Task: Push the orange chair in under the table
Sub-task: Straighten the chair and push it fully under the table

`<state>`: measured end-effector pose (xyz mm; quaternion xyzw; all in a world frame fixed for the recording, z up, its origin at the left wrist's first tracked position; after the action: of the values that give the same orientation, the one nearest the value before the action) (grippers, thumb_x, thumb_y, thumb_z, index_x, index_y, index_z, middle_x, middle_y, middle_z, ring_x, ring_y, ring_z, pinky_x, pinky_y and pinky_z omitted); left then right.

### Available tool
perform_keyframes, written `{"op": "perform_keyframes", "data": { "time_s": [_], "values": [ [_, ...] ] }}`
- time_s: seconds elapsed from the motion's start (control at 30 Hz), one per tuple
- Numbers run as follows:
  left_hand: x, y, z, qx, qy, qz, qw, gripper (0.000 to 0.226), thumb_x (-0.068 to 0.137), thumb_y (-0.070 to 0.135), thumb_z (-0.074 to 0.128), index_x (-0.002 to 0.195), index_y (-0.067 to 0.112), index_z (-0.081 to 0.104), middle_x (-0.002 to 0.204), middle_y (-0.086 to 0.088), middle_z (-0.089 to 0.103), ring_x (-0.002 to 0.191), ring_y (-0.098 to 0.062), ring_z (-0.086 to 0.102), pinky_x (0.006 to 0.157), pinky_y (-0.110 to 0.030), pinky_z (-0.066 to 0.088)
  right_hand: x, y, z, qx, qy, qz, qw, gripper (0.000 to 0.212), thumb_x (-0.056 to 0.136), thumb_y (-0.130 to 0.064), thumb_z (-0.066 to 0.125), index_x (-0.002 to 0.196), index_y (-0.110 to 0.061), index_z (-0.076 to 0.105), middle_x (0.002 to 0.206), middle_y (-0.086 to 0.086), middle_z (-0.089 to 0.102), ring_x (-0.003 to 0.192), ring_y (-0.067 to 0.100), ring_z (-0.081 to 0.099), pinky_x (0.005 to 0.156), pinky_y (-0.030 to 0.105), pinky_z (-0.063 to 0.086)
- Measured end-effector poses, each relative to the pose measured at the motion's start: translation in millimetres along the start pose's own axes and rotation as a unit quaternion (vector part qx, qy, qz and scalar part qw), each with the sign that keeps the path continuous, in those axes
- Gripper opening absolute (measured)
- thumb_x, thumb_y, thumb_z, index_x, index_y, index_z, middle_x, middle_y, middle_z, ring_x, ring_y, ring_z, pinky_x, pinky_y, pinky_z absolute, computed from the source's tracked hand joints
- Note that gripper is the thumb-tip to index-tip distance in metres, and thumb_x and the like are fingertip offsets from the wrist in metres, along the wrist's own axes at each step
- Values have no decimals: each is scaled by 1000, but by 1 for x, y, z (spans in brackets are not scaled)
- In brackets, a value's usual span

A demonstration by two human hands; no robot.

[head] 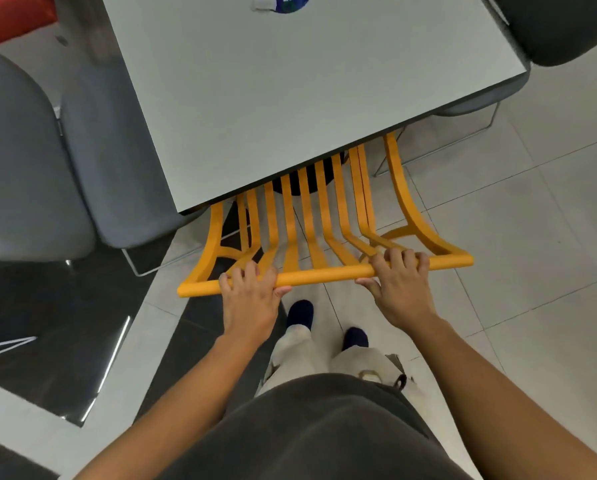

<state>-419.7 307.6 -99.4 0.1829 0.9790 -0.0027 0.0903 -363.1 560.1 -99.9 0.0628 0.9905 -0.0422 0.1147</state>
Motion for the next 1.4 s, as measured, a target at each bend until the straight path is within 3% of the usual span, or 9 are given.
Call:
{"op": "perform_keyframes", "data": {
  "time_s": [0.23, 0.5, 0.87, 1.07, 1.3, 1.4],
  "values": [
    [1, 48, -3, -9, 16, -35, 999, 46, 91, 58, 31, 103, 21, 57, 93, -10, 52, 82, -30, 45, 80, -51, 38, 8, 48, -5, -15, -2, -36, 999, 56, 94, -60, 26, 103, -15, 59, 102, 13, 58, 92, 35, 50, 92, 57, 36],
    [16, 162, 1, -38, 50, -116, 991, 42, 90, 58, 39, 102, 23, 57, 93, -8, 52, 83, -29, 44, 81, -51, 37, 41, 162, -18, -35, -19, -106, 994, 56, 93, -62, 28, 105, -17, 58, 103, 11, 58, 94, 33, 50, 93, 55, 34],
    [54, 278, -9, -45, 7, -193, 980, 45, 89, 59, 39, 104, 23, 61, 95, -9, 55, 82, -28, 48, 76, -46, 40, 95, 272, -44, -30, -1, -191, 981, 56, 90, -66, 35, 101, -14, 56, 99, 11, 56, 94, 32, 49, 93, 55, 33],
    [47, 263, -8, -71, 8, -173, 982, 49, 90, 61, 36, 109, 23, 60, 100, -7, 56, 90, -26, 50, 80, -44, 36, 84, 256, -41, -40, 12, -178, 983, 54, 89, -60, 40, 98, -8, 55, 97, 15, 55, 88, 35, 46, 89, 54, 33],
    [23, 189, -5, -37, -2, -146, 989, 53, 90, 62, 34, 105, 17, 57, 102, -11, 54, 91, -30, 49, 85, -48, 38, 52, 188, -33, -2, -17, -167, 986, 52, 91, -55, 50, 100, -4, 59, 98, 17, 57, 91, 37, 50, 86, 51, 37],
    [7, 154, -7, -44, 18, -173, 984, 65, 88, 70, 28, 105, 12, 54, 100, -13, 53, 89, -30, 47, 86, -47, 38, 42, 162, -27, -27, -38, -180, 983, 55, 95, -56, 38, 107, -6, 58, 102, 16, 57, 93, 35, 50, 84, 49, 36]
  ]
}}
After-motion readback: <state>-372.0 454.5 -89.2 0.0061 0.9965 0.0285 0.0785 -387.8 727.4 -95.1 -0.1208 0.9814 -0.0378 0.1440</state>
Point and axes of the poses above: each hand's wrist, its own x-axis towards the middle knuckle, its own z-axis out of the palm, y = z × x, the point moved 8 cm from there along x, towards the middle knuckle
